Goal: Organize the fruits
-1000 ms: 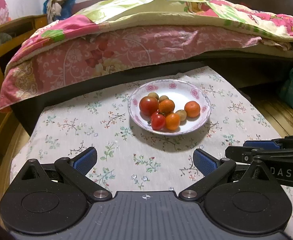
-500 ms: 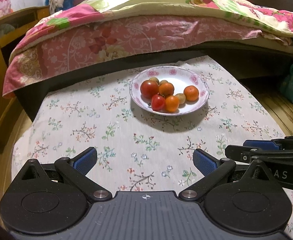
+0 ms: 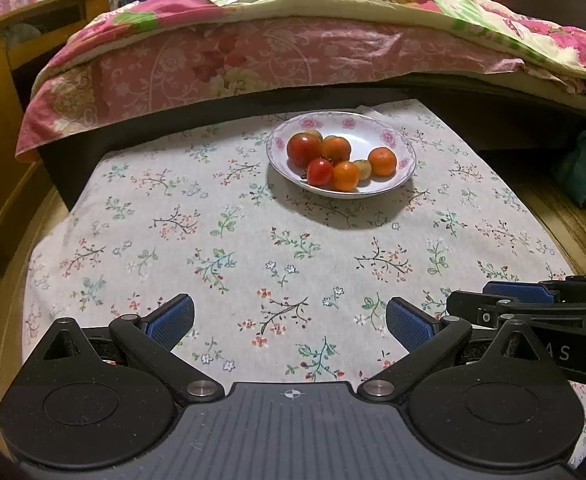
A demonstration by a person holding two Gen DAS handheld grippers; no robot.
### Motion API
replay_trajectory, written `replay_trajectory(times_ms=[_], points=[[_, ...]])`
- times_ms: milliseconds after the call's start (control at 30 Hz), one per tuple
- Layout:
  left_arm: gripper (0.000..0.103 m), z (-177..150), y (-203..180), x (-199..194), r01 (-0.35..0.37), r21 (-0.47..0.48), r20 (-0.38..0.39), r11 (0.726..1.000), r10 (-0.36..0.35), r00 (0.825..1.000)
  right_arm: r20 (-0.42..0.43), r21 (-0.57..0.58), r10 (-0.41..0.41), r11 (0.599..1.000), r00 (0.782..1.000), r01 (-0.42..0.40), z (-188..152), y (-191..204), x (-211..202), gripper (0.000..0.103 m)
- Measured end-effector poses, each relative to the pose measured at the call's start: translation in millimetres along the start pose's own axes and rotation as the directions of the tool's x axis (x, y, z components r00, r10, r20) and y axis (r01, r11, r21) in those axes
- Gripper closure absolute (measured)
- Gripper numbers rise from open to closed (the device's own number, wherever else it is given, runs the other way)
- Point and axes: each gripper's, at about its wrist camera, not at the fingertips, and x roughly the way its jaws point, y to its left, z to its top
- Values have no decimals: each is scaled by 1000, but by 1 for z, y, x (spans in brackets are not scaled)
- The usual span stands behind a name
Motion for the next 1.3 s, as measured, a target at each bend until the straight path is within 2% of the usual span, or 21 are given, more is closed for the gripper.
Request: replay_trajectory(times_ms=[333,533,633,733,1033,1200,1300], points=[[0,-8,-1,-5,1,5,-12,1000,-1,1000,0,4,-1,1000,1000,1,-10,3,-9,69],[0,-12,3,-3,-27,10,-24,1000,27,999,-2,-9,8,1000,1000,-8,-17,7,-14,68],[0,-14,3,-3,-26,12,-25,1000,26,999,3,-3,18,1000,1000,-18,-19,8,-17,60],[0,-15,1,-3,-25,11,-28,1000,26,999,7,-3,26,1000,1000,-26,-21,9,-19,60],[0,-21,0,0,-26,9,-54,1000,27,998,7,-4,-7,1000,1000,7,-22,6,-19,59],[0,-22,1,1,-29,10,-61,1000,30,998,-21,-5,-43,999,999,43,-24,2,-14,58],[0,-22,0,1,-29,14,-63,999,30,998,-26,-6,-39,999,999,38,-25,2,-14,58]])
